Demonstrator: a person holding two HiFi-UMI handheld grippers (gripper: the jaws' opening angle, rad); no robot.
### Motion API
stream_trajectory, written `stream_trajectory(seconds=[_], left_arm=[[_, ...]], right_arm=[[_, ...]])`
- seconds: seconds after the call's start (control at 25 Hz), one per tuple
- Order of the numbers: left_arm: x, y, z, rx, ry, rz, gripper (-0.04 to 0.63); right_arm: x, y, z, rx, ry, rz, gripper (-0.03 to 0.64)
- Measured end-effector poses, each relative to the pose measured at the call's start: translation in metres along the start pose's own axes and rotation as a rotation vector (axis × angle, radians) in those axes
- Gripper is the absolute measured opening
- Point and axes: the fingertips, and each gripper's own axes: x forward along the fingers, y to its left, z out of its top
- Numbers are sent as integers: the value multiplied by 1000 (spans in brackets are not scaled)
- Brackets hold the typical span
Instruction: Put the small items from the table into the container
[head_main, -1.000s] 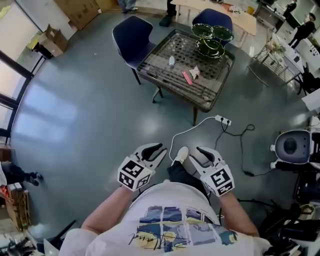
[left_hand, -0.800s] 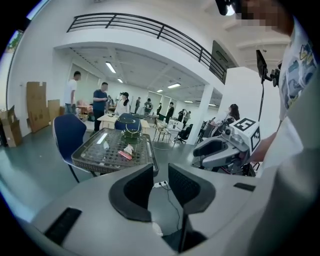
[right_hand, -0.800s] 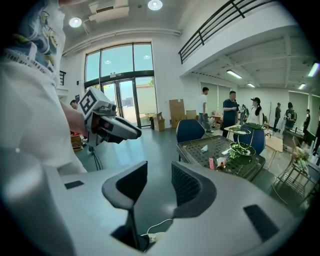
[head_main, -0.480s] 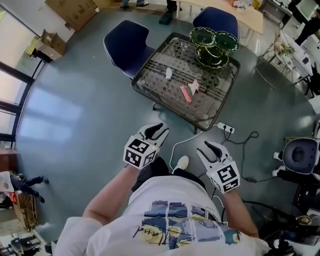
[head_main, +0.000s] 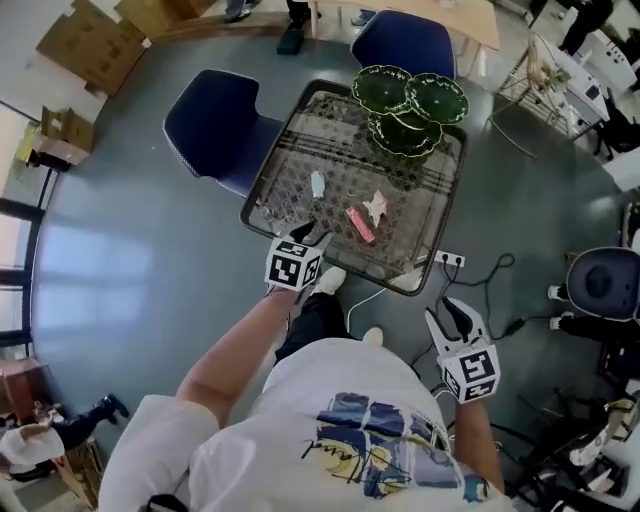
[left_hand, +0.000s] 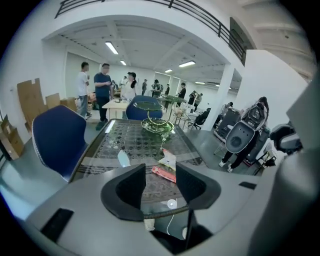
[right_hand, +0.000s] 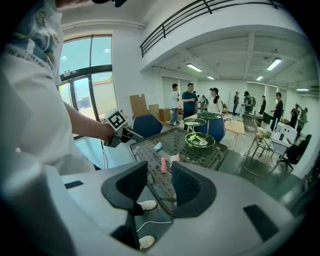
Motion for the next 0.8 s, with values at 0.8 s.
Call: stream_trajectory(seconds=[0.8], left_arm=[[207,160,-7,90,387,71,209]], right_arm=[[38,-18,43,289,113,-381,137]])
